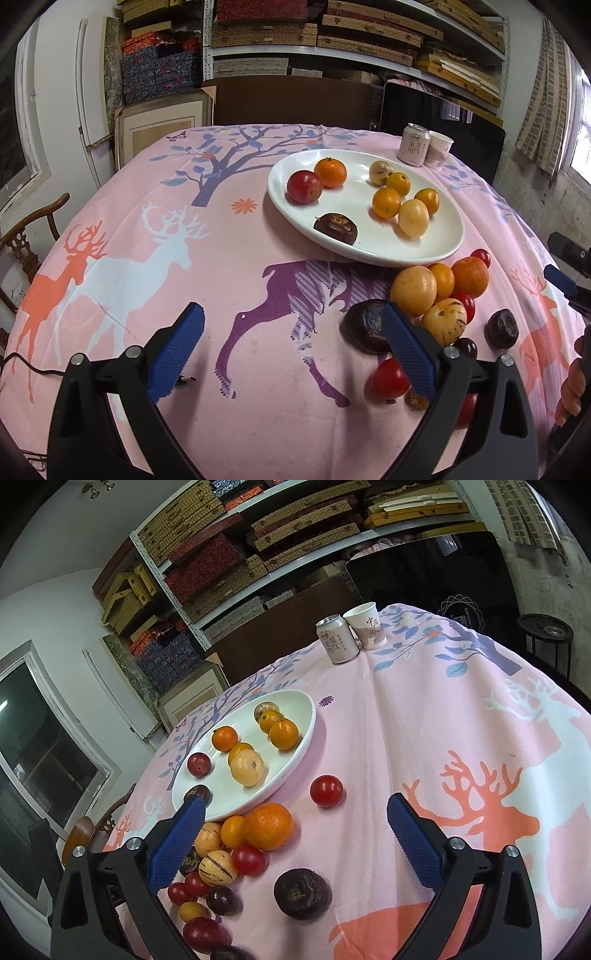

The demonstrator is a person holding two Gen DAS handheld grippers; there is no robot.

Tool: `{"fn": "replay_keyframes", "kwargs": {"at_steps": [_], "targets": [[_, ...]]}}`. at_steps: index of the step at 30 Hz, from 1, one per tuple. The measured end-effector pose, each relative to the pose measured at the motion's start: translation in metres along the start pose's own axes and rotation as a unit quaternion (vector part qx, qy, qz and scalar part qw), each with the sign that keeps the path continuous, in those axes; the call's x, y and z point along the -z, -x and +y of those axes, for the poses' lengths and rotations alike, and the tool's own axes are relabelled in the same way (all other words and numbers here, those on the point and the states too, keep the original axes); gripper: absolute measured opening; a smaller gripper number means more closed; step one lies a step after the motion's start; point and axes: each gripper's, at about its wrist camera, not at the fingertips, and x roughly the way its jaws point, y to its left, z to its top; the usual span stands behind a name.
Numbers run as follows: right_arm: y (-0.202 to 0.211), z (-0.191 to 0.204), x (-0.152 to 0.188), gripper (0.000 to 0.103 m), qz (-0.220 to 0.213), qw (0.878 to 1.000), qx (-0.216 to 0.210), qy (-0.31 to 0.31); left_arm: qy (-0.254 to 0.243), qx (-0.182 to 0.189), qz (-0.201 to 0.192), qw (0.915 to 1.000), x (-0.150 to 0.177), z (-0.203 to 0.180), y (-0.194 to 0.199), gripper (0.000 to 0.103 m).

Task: Organize fruits
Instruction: 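Move the left tool back to the pile and grasp a red tomato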

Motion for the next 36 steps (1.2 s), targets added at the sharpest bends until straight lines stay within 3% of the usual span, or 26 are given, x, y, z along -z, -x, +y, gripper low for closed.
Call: {"fn": "replay_keyframes", "kwargs": {"at_steps": [13,20,24,30,36], "targets": [[-0.004,0.001,-0.003,0.1,0.006,1.0,0.001,0.002,-0.012,0.003,0.008,0.9999,0.002,-0.005,-0.001,0.095],[-0.008,-0.001,-0.005,0.1,0.011,1.0,0.007,0.0,-0.06,0.053,0.029,0.9964,0.009,-0.026,-0.003,0.095],[-0.008,-0.001,-0.004,0.1,0.012,1.0,0.006,0.0,-0.093,0.06,0.034,0.9933,0.016,-0.04,-0.004,0.095],[-0.009,-0.001,-0.004,0.1,0.013,1.0,0.003,-0.001,-0.081,0.046,0.059,0.9939,0.015,-0.037,-0.018,0.095],[-0.01,-0.001,-0.002,0.1,0.017,1.0,0.006,-0.003,-0.093,0.036,0.058,0.9933,0.022,-0.035,-0.012,0.095]]}}
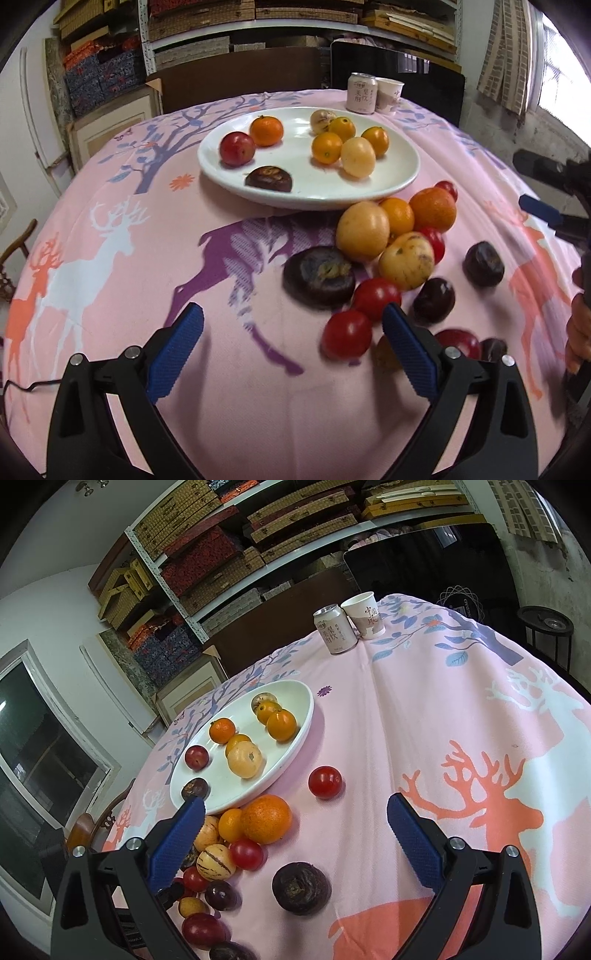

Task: Organize fruits
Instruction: 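Move the left tool back to the pile and grasp a red tomato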

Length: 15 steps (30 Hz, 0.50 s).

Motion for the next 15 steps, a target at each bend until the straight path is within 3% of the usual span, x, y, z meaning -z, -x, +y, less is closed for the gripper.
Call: {"fn": "replay_keyframes", "kwargs": {"at_steps": [4,9,12,15], "targets": [[0.0,0.001,0.003,0.1,0.005,1.0,-0.009,-0.007,0.018,-0.002,0.02,0.9996,0.009,0.009,0.001,0.099],[0.002,0.002,0.004,0.1,0.003,1.0,-0.016,-0.009,0.098,-0.051,-0.018,0.9936,0.014,0.043,0.019,0.099],[0.002,0.002,0.004,0.1,0.004,1.0,-0.017,-0.01,0.128,-0.015,-0.017,0.9915,0.016,0.057,0.02,0.099],[0.003,0.003,0.005,0.1,0.003,1.0,-0.017,-0.007,0.093,-0.012,-0.015,0.9955,0.014,0.046,0.018,0.099]]}}
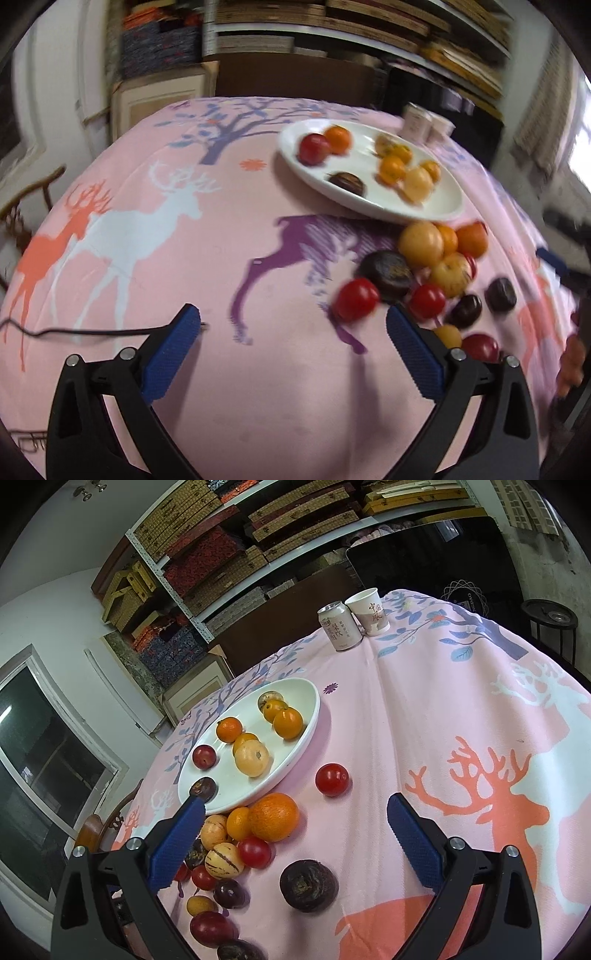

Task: Organize fruits
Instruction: 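Move the left tool back to the pile and grasp a red tomato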

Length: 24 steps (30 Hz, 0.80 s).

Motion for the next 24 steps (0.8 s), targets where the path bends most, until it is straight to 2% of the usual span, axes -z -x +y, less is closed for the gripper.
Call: {"fn": "replay_keyframes", "kwargs": {"at_steps": [4,5,6,8,11,14,17,20,22,24], "targets": [[-0.001,0.001,0.001,0.1,0.002,1.0,0.003,-0.001,-0.046,-0.01,0.005,0.9989,-0.001,-0.018,-0.007,0.098],[-0.002,0.0,0.0,0.1,0.002,1.0,0.004,-0.001,-0.048,-0.006,0.01,0.9988,-0.003,-0.019,-0.011,0.093],[-0.002,0.0,0.0,0.1,0.002,1.0,0.005,-0.001,-0.053,-0.001,0.014,0.9985,-0.005,-0.021,-0.015,0.081],[-0.003,0.001,0.0,0.1,0.002,1.0,0.009,0.001,-0.068,0.004,0.02,0.9975,-0.006,-0.026,-0.019,0.069],[-0.005,0.0,0.0,0.1,0.005,1.0,0.013,0.0,-0.08,0.02,0.031,0.9961,-0.007,-0.031,-0.027,0.063],[-0.005,-0.002,0.0,0.1,0.007,1.0,0.013,-0.001,-0.083,0.043,0.031,0.9952,-0.008,-0.032,-0.028,0.063],[-0.006,-0.001,0.0,0.1,0.008,1.0,0.014,0.003,-0.092,0.057,0.048,0.993,-0.008,-0.036,-0.035,0.049],[-0.007,-0.001,0.0,0.1,0.008,1.0,0.014,0.003,-0.094,0.071,0.043,0.9921,-0.007,-0.037,-0.032,0.039],[-0.007,-0.001,0.0,0.1,0.008,1.0,0.014,0.003,-0.094,0.071,0.043,0.9921,-0.006,-0.038,-0.032,0.038],[-0.007,-0.001,-0.001,0.1,0.008,1.0,0.013,0.006,-0.094,0.074,0.047,0.9918,-0.006,-0.039,-0.033,0.031]]}}
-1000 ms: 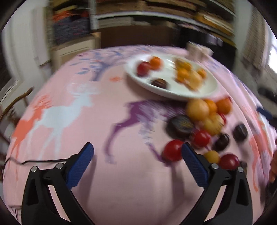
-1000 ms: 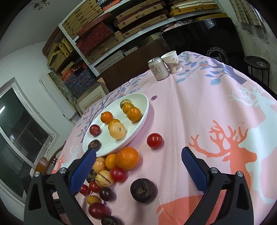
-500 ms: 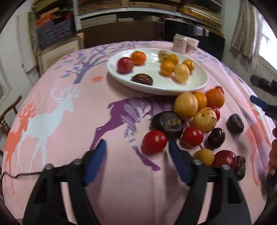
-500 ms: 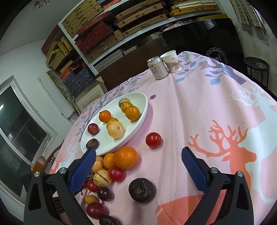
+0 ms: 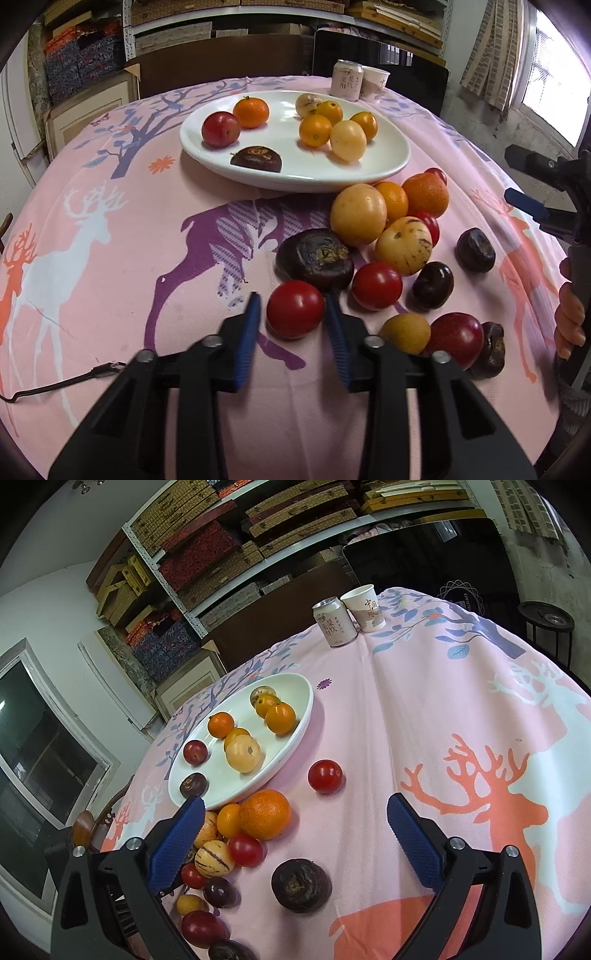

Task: Organize fruits
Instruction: 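Move the left tool back to the pile and grasp a red tomato, then grasp a dark purple mangosteen with the right tool while the left tool holds the tomato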

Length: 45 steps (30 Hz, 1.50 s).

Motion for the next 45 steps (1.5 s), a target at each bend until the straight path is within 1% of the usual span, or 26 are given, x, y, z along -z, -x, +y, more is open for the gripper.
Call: {"fn": "replay_keyframes", "kwargs": {"at_steps": [4,7,9,10,11,13,14,15,16,17,19,21,22,23,25,26,29,31,36,40,45], "targets": [[0.003,0.003,0.001,0.1,-0.006,1.0,-0.004,0.012,0.002,-0.004,-0.005,1.0,0.0,0.0,0.001,0.03],[0.017,0.011,0.01,0.1,-0.008,0.999,-0.028,0.03,0.01,-0.01,-0.018,0.9997,0.002,0.004,0.007,0.029],[0.028,0.019,0.027,0.1,0.005,0.997,-0.045,0.056,0.018,-0.012,-0.025,0.9995,0.002,0.007,0.011,0.029],[0.033,0.023,0.037,0.1,0.014,0.996,-0.043,0.071,0.02,-0.014,-0.027,0.9993,0.002,0.009,0.012,0.029],[0.036,0.03,0.051,0.1,0.029,0.994,-0.03,0.097,0.022,-0.015,-0.029,0.9992,0.002,0.01,0.013,0.029],[0.039,0.044,0.073,0.1,0.047,0.987,-0.001,0.155,0.023,-0.018,-0.031,0.9991,0.002,0.011,0.015,0.029],[0.042,0.053,0.079,0.1,0.047,0.982,0.011,0.182,0.023,-0.018,-0.031,0.9991,0.002,0.01,0.015,0.029],[0.044,0.06,0.082,0.1,0.045,0.979,0.015,0.2,0.023,-0.019,-0.032,0.9991,0.002,0.01,0.016,0.029],[0.044,0.071,0.087,0.099,0.046,0.972,0.02,0.23,0.023,-0.019,-0.032,0.999,0.002,0.01,0.016,0.029],[0.044,0.076,0.09,0.098,0.049,0.968,0.023,0.246,0.024,-0.019,-0.032,0.999,0.003,0.011,0.016,0.029],[0.04,0.088,0.099,0.092,0.057,0.958,0.034,0.278,0.028,-0.016,-0.031,0.999,0.003,0.012,0.017,0.029],[0.033,0.094,0.108,0.08,0.078,0.951,0.035,0.297,0.028,-0.015,-0.03,0.999,0.003,0.012,0.016,0.029],[0.028,0.096,0.112,0.077,0.091,0.947,0.04,0.306,0.027,-0.014,-0.029,0.9991,0.003,0.012,0.016,0.029],[0.026,0.097,0.114,0.071,0.097,0.944,0.044,0.311,0.025,-0.014,-0.028,0.9992,0.003,0.011,0.015,0.029],[0.023,0.1,0.115,0.07,0.108,0.942,0.044,0.316,0.024,-0.015,-0.027,0.9992,0.003,0.011,0.015,0.029],[0.022,0.1,0.116,0.068,0.112,0.942,0.042,0.314,0.025,-0.014,-0.027,0.9992,0.003,0.011,0.015,0.029],[0.019,0.099,0.118,0.058,0.125,0.941,0.043,0.31,0.025,-0.012,-0.025,0.9993,0.003,0.01,0.014,0.03],[0.017,0.099,0.119,0.055,0.13,0.941,0.044,0.308,0.023,-0.01,-0.022,0.9994,0.003,0.009,0.013,0.03],[0.011,0.094,0.114,0.041,0.141,0.945,0.042,0.293,0.022,-0.003,-0.013,0.9997,0.003,0.009,0.009,0.03],[0.007,0.087,0.111,0.04,0.157,0.95,0.029,0.27,0.017,0.001,-0.004,0.9998,0.003,0.007,0.005,0.031],[0.01,0.085,0.109,0.04,0.149,0.952,0.025,0.265,0.02,0.005,-0.004,0.9998,0.003,0.008,0.004,0.03]]}}
